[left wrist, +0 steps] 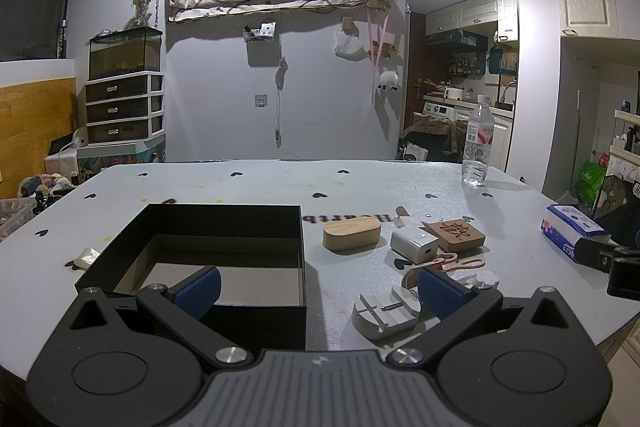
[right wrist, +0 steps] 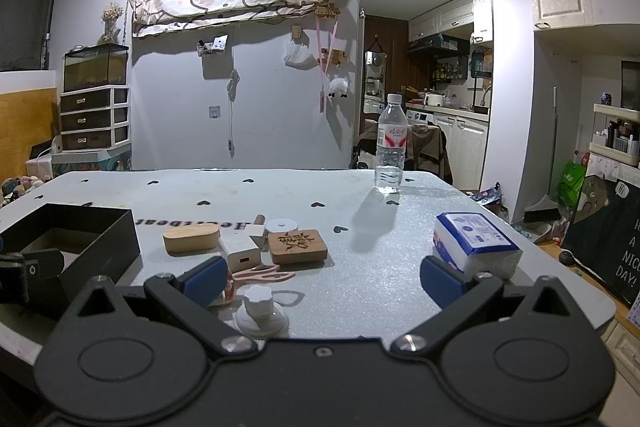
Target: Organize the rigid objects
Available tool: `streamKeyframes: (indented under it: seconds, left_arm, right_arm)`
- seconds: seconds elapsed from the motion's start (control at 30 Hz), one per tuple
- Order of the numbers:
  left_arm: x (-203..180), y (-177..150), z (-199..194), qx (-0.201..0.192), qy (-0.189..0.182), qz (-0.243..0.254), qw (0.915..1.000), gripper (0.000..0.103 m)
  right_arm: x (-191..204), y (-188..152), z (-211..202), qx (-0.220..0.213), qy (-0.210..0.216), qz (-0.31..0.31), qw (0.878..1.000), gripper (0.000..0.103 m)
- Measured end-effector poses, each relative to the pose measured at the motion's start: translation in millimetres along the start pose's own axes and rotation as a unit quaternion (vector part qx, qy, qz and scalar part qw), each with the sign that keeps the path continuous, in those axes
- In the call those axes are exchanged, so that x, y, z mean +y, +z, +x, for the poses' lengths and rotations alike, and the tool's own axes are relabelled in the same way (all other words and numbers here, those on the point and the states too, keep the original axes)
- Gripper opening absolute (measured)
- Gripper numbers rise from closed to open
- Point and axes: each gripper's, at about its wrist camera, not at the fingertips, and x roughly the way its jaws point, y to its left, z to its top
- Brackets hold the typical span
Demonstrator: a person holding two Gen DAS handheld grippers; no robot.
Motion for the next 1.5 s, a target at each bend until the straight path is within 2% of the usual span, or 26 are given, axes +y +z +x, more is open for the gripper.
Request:
streamKeyframes:
  seconds: [0.9, 1.1, 1.23, 1.4, 1.5]
  left_arm:
    - [-3, -1, -2, 0.0, -0.001, -0.002, 1.0, 0.103]
    - [9, -5, 2, 0.017, 0.016, -0.017, 0.9996, 0.103]
    - [22, -7, -1, 0.022, 0.009, -0.044, 0.9987, 0.103]
    - [36, -11, 1, 0.042, 0.02, -0.056, 0.9973, 0.103]
    - [49, -14, 1, 0.064, -0.006, -0.074, 0.9952, 0.103]
  right_arm:
    - [0, 0, 0, 0.0, 0.0, -0.001, 1.0, 0.103]
    - [0, -1, 1, 0.002, -0.002, 0.0, 1.0, 0.103]
    - [-2, -6, 8, 0.008, -0.003, 0.001, 1.0, 0.103]
    - [0, -14, 19, 0.017, -0.001, 0.004, 1.0, 0.103]
    - [3, -20, 26, 0.019, -0.003, -0.001, 1.0, 0.103]
